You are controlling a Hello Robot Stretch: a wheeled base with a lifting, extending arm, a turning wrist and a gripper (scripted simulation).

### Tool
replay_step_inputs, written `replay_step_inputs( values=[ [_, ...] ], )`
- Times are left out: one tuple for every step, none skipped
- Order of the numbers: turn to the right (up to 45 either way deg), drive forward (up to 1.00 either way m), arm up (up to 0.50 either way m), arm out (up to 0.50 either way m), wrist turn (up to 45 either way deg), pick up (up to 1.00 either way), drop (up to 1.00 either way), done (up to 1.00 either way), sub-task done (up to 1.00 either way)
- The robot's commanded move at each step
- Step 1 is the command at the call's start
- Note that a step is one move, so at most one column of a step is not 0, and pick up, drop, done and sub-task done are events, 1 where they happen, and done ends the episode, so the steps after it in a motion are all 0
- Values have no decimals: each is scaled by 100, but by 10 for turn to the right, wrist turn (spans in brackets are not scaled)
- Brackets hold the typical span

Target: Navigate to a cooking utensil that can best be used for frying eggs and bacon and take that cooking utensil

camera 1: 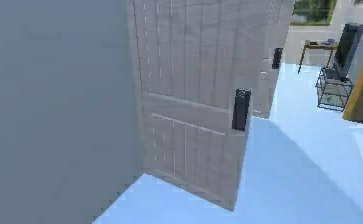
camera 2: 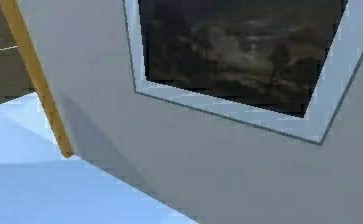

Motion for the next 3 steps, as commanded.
replay_step_inputs(
  values=[
    [450,0,0,0,0,0,0,0,0],
    [0,100,0,0,0,0,0,0,0],
    [120,0,0,0,0,0,0,0,0]
  ],
)
